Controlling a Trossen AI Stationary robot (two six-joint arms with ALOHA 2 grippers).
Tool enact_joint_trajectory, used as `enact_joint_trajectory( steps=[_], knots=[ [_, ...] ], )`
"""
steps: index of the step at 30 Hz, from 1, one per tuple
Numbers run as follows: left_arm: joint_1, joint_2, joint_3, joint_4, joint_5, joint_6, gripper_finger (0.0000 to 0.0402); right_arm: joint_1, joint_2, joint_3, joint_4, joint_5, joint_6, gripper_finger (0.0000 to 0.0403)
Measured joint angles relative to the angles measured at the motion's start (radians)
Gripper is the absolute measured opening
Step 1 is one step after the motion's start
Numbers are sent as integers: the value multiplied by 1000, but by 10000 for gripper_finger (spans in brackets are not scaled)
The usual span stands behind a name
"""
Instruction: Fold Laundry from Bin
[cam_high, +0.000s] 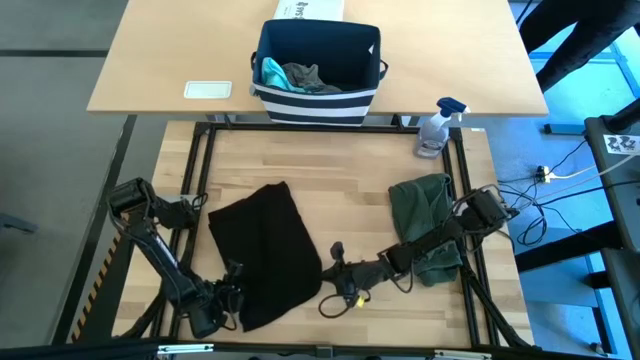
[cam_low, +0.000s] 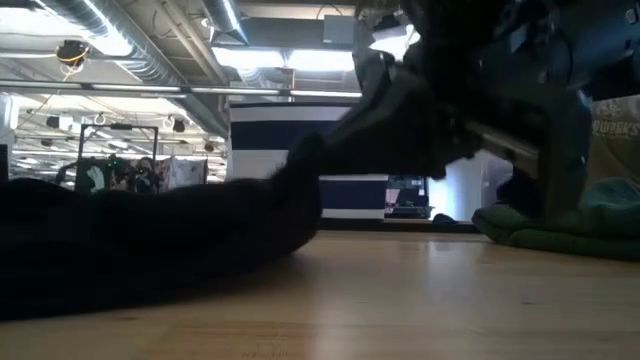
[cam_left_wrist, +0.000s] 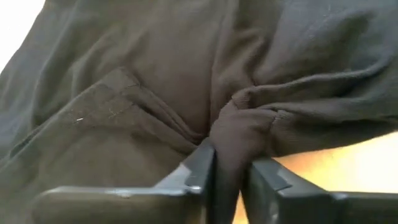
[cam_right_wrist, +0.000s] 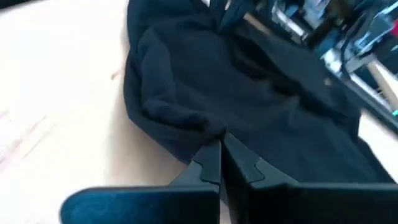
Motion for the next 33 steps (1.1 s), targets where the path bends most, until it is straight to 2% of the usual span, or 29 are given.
enact_joint_trajectory(
  steps=[6,11,15,24,33],
  knots=[
    [34,-6,6,-6,111,58,150,-8,-1,0,-38,2,27,0],
    [31,1,64,-6,176,117,190,-20,-2,0,-39,2,51,0],
    [7,2,108,-4,199,165,195,-21,-2,0,-40,-4,60,0],
    [-22,1,139,-12,134,161,191,-26,-2,0,-46,-5,99,0],
    [-24,4,186,3,142,267,191,-40,-2,0,-47,0,114,0]
  ],
)
